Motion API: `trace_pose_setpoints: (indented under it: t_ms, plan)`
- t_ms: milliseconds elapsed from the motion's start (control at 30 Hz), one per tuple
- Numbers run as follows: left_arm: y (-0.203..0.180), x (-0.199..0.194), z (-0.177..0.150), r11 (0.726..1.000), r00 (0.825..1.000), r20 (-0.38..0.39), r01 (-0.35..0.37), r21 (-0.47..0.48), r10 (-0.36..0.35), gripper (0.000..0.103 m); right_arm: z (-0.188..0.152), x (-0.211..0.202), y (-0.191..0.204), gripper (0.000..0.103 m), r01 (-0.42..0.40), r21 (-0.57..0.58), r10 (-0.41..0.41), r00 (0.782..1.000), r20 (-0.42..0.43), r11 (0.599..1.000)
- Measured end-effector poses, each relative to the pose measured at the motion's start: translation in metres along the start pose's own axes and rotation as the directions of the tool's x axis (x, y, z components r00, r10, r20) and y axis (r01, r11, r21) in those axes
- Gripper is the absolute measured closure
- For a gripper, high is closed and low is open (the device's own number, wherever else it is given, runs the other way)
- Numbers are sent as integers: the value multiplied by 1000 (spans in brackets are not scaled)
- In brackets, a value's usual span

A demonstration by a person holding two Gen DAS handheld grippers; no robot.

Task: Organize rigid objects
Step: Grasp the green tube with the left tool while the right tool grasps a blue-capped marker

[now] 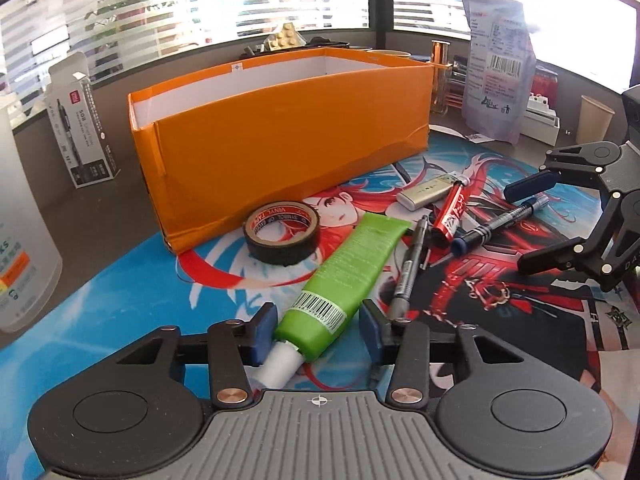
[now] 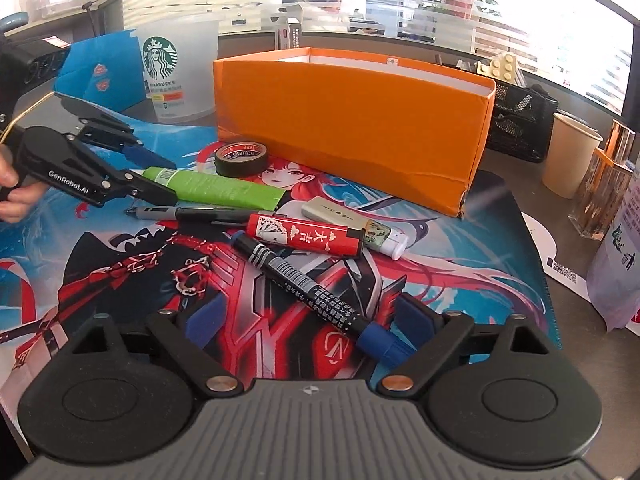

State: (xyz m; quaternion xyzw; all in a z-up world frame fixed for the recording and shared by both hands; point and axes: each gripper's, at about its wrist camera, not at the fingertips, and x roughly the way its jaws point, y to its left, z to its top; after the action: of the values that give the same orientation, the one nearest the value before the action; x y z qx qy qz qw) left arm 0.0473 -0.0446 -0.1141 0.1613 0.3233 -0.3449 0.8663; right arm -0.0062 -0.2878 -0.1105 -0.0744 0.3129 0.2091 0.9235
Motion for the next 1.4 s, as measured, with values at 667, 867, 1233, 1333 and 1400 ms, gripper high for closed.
trace_pose_setpoints:
  t_ms: [667,867,1233,1333,1400]
  plan:
    - [-14,2,5,979,996,-30,-89,-183,85,71,8,-11,29,91,25,30,-23,998,-56,999]
    - [-26,6,10,987,995,-35,-102,-126,98,74,11,-6,35,90,35,2,-35,998,-58,999]
    - [-23,13,15,990,997,-23,-79,-116,77,71,15,1,31,89,22,3,-21,999,-45,1000]
    - [-26,14,17,991,996,-26,-85,-104,83,74,15,2,32,90,30,4,-30,999,-42,1000]
    - [-29,14,16,990,995,-27,-94,-103,92,74,14,2,36,91,45,-10,-45,998,-32,999]
